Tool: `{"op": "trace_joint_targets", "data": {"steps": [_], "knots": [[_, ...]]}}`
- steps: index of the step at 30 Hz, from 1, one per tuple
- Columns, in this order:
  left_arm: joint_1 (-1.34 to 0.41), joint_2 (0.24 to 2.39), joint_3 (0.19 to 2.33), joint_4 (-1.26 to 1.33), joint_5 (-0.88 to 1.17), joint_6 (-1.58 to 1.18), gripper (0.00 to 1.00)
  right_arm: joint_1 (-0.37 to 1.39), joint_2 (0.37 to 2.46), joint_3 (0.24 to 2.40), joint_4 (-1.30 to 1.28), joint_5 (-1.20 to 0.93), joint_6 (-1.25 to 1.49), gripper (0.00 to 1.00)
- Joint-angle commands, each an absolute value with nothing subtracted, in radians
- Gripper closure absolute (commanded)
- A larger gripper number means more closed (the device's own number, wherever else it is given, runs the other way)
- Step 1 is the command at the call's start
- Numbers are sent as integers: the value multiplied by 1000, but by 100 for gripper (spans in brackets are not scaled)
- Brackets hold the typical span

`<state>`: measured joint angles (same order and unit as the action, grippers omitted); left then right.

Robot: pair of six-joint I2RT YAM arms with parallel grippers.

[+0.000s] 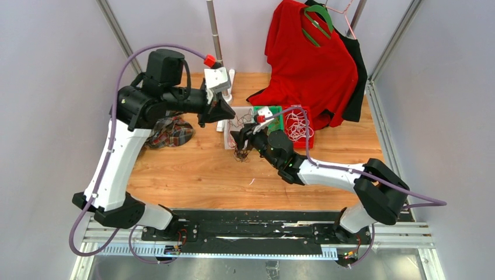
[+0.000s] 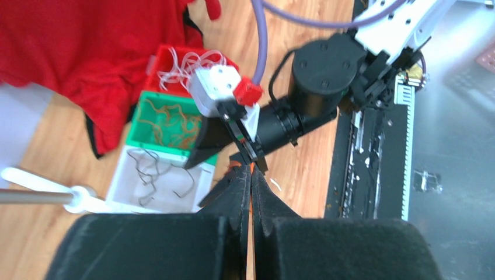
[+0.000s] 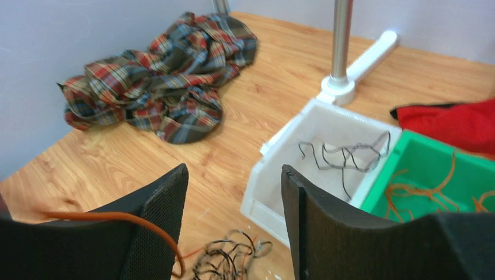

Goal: Untangle the cables
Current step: Untie the cable.

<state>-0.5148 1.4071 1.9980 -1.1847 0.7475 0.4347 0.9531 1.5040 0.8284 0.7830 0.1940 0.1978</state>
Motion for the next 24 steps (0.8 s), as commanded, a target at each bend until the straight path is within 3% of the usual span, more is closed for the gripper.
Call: {"op": "trace_joint_targets", "data": {"steps": [1, 14, 24], "knots": [[-525, 1399, 2127, -1180, 742, 407, 100, 979, 1538, 716, 871, 286, 239, 41], [-525, 1421, 2311, -1179, 616, 455, 100, 982, 1573, 488, 942, 322, 338, 49], [-527, 1397, 2232, -1181, 597, 483, 100, 999, 1212, 548, 768, 219, 229, 38]]}}
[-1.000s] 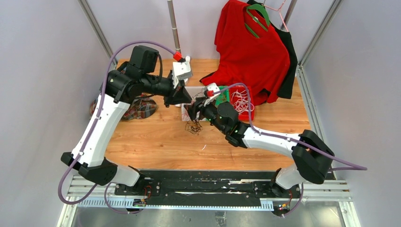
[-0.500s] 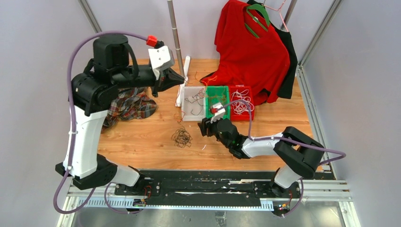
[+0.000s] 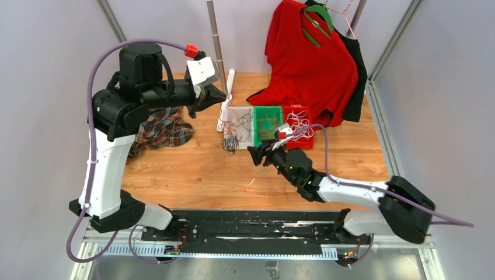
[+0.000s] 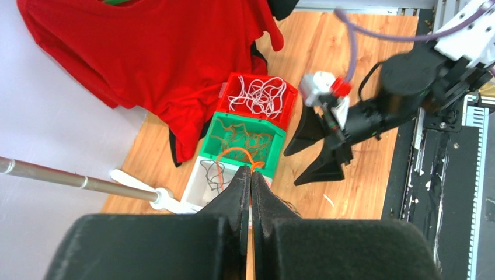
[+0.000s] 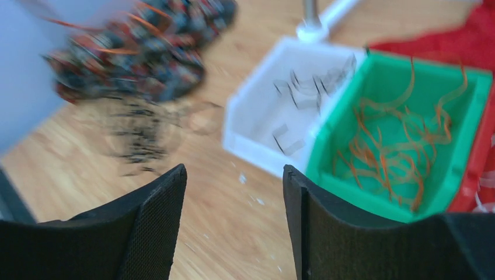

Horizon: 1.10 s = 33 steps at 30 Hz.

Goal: Untangle the cables
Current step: Untie the cable.

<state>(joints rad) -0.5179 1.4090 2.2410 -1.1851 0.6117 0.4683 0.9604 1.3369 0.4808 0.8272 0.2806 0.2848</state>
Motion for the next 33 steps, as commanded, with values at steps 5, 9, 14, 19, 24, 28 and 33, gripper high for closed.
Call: {"op": "trace_joint_targets", "data": {"steps": [5, 9, 14, 19, 24, 28, 33], "knots": [[-538, 1404, 2227, -1180, 571, 481, 100, 1015, 1099, 619, 688, 137, 207, 38], [-547, 1401, 2221, -1181, 557, 483, 100, 1024, 1088, 655, 675, 74, 186, 36], [-557, 1399, 2229, -1180, 558, 479, 100, 1024, 1148, 688, 685, 0, 192, 32], [-565, 1394, 2231, -1181, 562, 474, 100, 1031, 1247, 699, 780, -61, 225, 32], [-569, 1390, 2238, -1181, 565, 470, 100, 1040, 1329, 722, 861, -87, 239, 32], [-569, 1387, 2233, -1180, 559, 478, 100, 1055, 1357, 741, 895, -122, 242, 31], [-571, 1389, 2231, -1180, 572, 475, 100, 1058, 1395, 773, 880, -110, 239, 31]]}}
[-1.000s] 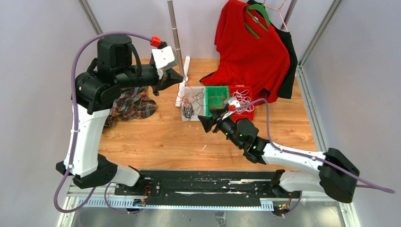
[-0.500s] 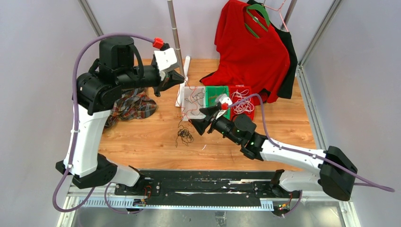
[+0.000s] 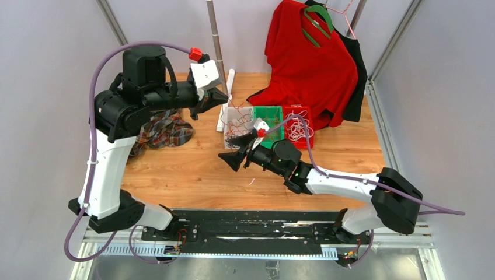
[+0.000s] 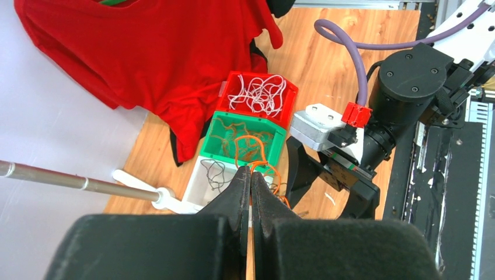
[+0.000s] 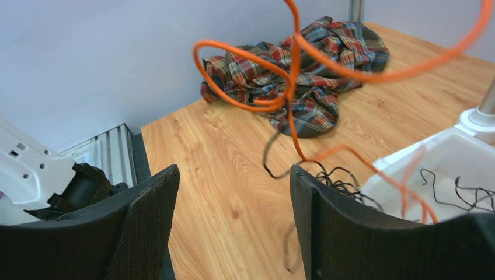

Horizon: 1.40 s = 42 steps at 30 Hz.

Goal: Untangle the cables
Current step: Untie the cable.

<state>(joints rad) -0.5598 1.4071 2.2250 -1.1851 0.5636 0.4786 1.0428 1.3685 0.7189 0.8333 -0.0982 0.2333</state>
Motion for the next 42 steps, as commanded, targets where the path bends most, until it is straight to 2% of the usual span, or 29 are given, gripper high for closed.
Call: {"op": "trace_joint_targets", "data": {"steps": [1, 7, 15, 20, 28, 32, 39, 40, 42], "knots": [[-571, 1389, 2233, -1181, 573, 474, 100, 1058, 1400, 781, 868, -94, 237, 31], [-571, 1385, 2241, -1180, 579, 472, 100, 1057, 1422, 769, 836, 38, 206, 34], [-572, 1378, 2247, -1180, 597, 460, 100, 1057, 1463, 758, 833, 80, 198, 50], [-573, 1374, 2254, -1180, 590, 460, 100, 1057, 1485, 760, 820, 75, 205, 69], [-572, 1396, 2310, -1179, 552, 482, 100, 1057, 1535, 645, 878, 94, 274, 92], [-572, 1412, 2355, -1179, 522, 508, 100, 1059, 1564, 531, 953, 133, 328, 94], [-572, 1430, 2366, -1178, 502, 506, 100, 1063, 1578, 462, 972, 174, 336, 92], [-572, 1432, 2366, -1177, 503, 505, 100, 1063, 1574, 454, 972, 178, 339, 88], [-572, 1434, 2355, -1179, 506, 499, 100, 1063, 1550, 450, 958, 188, 343, 73]]}}
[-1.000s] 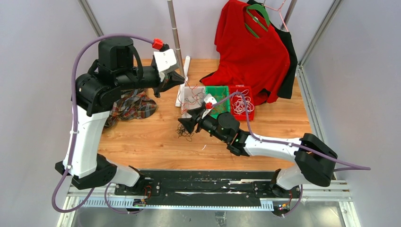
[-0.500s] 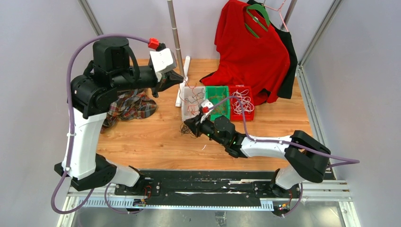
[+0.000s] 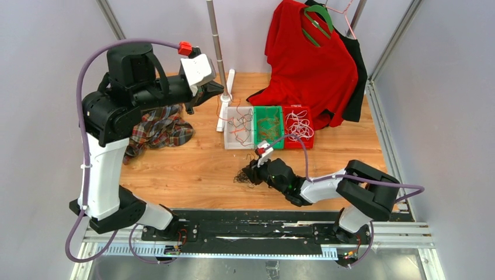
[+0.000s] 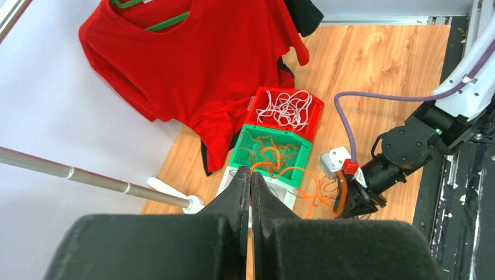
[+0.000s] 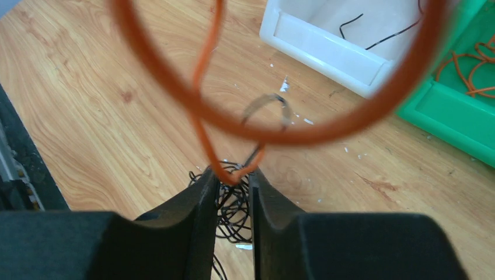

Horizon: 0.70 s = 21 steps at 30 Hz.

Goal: Untangle the cables
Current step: Untie the cable.

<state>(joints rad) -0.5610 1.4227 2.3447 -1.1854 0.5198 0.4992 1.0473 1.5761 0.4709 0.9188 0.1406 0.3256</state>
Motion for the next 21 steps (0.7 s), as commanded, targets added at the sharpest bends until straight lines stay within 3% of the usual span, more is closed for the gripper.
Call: {"op": "trace_joint_targets", "data": {"steps": [1, 4, 7, 21], "knots": [[-572, 1436, 2342, -1179, 504, 500, 100, 1063, 1530, 449, 945, 196, 343, 64], [-572, 1445, 2303, -1179, 483, 506, 100, 1063, 1450, 458, 886, 215, 339, 43], [-572, 1465, 2272, -1179, 460, 509, 100, 1062, 1369, 471, 803, 222, 332, 34], [-572, 1582, 2322, -1075, 470, 466, 100, 1044, 1068, 544, 471, 352, 226, 29]]}}
